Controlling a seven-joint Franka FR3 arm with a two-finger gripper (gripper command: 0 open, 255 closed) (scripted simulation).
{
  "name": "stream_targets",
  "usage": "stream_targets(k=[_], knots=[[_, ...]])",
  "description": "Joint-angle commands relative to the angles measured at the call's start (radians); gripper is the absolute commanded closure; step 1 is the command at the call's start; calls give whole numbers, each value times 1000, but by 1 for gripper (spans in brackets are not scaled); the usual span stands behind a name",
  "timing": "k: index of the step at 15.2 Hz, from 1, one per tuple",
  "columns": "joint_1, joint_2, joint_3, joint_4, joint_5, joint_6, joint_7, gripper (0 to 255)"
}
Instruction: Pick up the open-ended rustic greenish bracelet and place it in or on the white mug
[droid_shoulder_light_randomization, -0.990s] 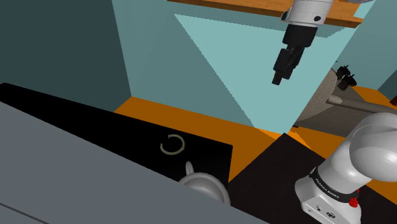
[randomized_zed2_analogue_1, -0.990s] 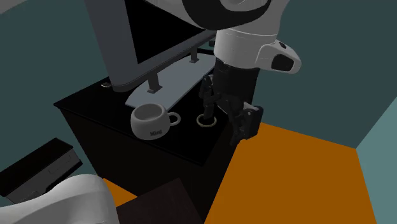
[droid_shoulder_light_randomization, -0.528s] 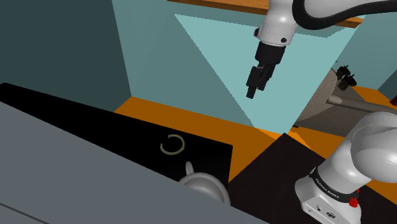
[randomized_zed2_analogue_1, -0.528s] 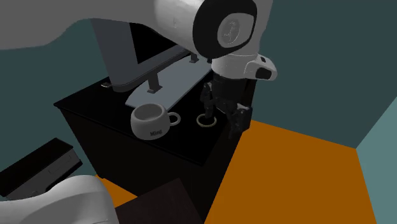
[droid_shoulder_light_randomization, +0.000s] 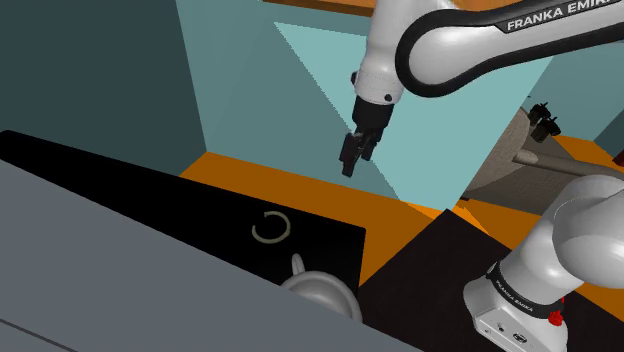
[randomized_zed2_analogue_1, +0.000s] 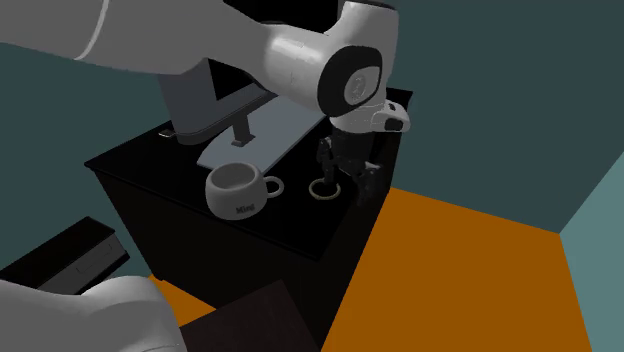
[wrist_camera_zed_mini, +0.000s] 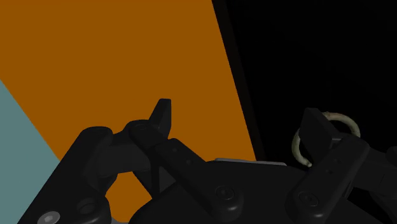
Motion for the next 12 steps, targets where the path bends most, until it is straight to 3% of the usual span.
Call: stream_targets(k=[1,6,12], knots=[[8,67,32,17,-11,65,22,0],[19,246,100,88,-81,194,88,0],[51,475,147,214,-236,306,205,0]])
